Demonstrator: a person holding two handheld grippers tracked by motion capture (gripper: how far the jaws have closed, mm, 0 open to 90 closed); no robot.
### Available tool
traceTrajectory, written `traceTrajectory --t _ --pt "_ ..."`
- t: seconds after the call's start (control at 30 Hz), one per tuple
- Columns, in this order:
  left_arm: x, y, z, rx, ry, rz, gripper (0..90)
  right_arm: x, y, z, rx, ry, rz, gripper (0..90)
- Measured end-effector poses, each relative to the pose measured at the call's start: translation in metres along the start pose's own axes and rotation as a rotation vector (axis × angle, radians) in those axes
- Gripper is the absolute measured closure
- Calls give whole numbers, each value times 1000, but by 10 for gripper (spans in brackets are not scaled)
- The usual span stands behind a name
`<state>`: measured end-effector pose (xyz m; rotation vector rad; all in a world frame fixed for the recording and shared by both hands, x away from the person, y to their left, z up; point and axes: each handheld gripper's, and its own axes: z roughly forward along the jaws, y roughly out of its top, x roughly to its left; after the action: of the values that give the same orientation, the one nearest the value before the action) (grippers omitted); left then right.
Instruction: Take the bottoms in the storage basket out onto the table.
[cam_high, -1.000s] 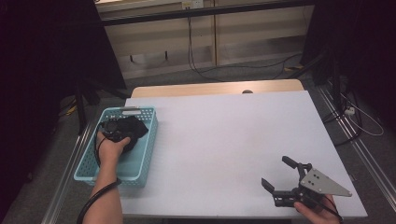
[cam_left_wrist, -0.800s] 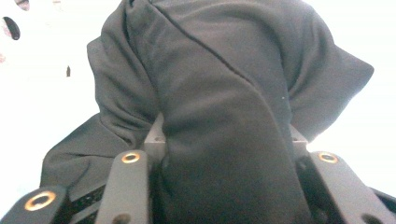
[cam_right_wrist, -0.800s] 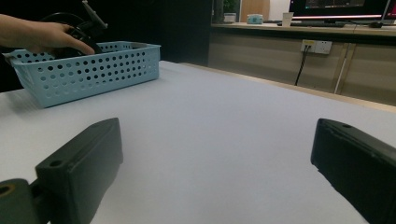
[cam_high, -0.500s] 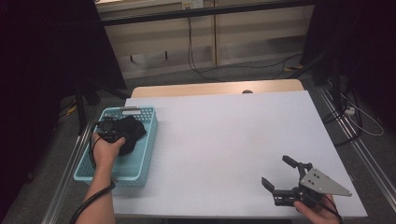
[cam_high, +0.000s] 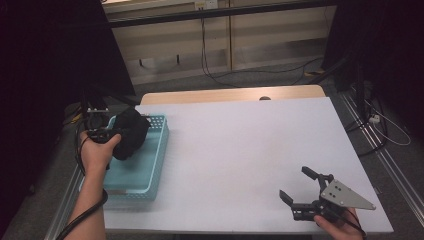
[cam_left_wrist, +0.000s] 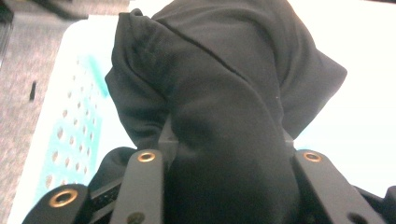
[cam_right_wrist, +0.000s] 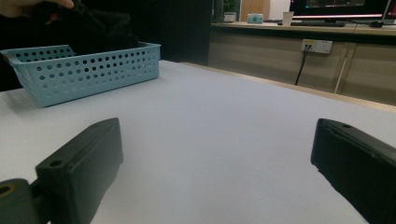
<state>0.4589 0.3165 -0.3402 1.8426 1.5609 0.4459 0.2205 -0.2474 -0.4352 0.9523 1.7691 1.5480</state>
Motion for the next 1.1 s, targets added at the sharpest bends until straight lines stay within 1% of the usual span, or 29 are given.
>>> traceTrajectory --t 0.03,0.07,0.13,0.27,0.3,0.33,0.37,0.4,0.43,0.53,0.67,0.73,0.77,0.8,0.87,0.93,0.97,1.0,1.03,1.1 --pt "-3 4 -5 -18 -8 6 613 0 0 0 3 -2 -4 11" --pt "-7 7 -10 -40 -18 2 613 1 0 0 4 -3 -3 11" --pt "-15 15 -20 -72 -36 32 613 1 0 0 5 -3 -3 11" --pt "-35 31 -40 -141 -85 66 613 0 0 0 4 -8 -1 11" --pt "-40 34 -43 -151 -92 78 613 0 0 0 6 -7 -3 11" --pt "-49 38 -48 -167 -107 101 613 0 0 0 6 -7 -3 11" --pt "-49 38 -48 -167 -107 101 613 0 0 0 6 -7 -3 11" --pt "-56 40 -50 -182 -121 113 613 0 0 0 7 -7 -3 11" --pt "-60 41 -51 -190 -130 114 613 0 0 0 9 -9 -6 11" --pt "-74 42 -54 -210 -166 134 613 0 0 0 9 -7 -6 11" --pt "-94 40 -53 -208 -215 180 612 0 -1 0 8 -6 -7 11" --pt "-105 38 -51 -204 -248 187 612 0 0 0 10 -6 -7 11" --pt "-113 36 -49 -204 -274 198 612 0 0 0 10 -6 -9 12" --pt "-113 36 -49 -204 -274 198 612 0 0 0 11 -5 -8 11" --pt "-123 35 -46 -197 -295 220 612 0 0 0 10 -5 -8 11" --pt "-132 32 -43 -189 -320 231 611 0 0 0 11 -6 -10 11" --pt "-139 30 -41 -186 -336 247 611 0 0 0 12 -7 -10 11" --pt "-143 28 -40 -180 -346 256 611 0 0 0 13 -7 -9 11" --pt "-143 28 -40 -180 -346 256 611 0 0 0 13 -7 -9 11" --pt "-151 23 -37 -180 -368 265 610 -1 -1 0 14 -7 -8 11"
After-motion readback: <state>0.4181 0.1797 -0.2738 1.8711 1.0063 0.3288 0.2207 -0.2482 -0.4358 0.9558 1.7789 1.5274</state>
